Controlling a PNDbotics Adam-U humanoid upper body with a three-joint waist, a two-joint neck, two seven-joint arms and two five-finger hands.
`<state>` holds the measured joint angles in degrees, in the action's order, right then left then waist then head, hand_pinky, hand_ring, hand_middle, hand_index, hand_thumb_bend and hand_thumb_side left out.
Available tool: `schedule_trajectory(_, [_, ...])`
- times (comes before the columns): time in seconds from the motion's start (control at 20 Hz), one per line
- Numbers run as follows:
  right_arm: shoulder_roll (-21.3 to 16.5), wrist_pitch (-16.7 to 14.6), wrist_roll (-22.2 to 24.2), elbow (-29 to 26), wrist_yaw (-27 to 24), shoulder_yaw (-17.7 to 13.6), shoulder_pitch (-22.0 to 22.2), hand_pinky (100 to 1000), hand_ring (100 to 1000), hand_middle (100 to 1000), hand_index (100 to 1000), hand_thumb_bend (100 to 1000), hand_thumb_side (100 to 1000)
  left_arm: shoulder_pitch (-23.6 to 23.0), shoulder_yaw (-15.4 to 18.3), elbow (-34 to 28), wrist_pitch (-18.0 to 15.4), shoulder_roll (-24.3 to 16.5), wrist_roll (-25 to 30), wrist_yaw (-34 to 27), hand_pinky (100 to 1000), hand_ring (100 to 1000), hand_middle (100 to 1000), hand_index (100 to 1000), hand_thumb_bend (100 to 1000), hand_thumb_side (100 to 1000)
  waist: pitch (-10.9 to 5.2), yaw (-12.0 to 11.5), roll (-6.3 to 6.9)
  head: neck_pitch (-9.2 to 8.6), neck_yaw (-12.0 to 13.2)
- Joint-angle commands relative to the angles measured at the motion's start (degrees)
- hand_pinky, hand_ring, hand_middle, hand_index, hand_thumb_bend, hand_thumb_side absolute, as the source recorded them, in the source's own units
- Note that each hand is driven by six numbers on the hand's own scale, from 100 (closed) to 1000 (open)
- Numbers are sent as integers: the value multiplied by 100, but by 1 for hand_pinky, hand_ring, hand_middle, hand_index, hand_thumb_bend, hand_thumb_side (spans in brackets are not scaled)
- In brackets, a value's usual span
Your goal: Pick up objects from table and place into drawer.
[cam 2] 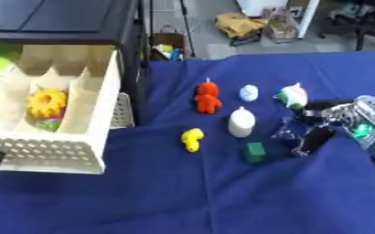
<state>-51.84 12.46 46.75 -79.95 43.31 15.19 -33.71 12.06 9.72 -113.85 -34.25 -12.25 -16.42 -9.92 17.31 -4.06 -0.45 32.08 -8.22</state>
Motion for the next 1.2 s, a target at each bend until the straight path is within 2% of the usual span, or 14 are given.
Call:
schedule_trajectory(0.05, [-116,-11,-29,32,30,-24,-83,724,838,734,847,501,400,61,11,-74,2,-52,18,35,437,641,636,849,270,1000,-76,-2,-7,-79,-8])
schedule_trajectory(0.35, [-107,59,-325,36,49,-71,-119,681,786,646,771,399,441,57,10,-74,8,-55,20,41,438,642,637,849,270,1000,-83,12,-8,-83,-9])
schedule_trajectory(0.65, [-138,101,-539,-23,25,-63,-151,668,770,624,746,336,439,56,9,-74,16,-59,28,44,438,643,637,849,271,1000,-86,28,-12,-85,-12])
schedule_trajectory(1.2, [-193,80,-581,-105,-20,-52,-193,638,740,569,698,303,408,45,9,-74,26,-65,38,46,438,644,638,850,271,1000,-95,47,-16,-78,-16])
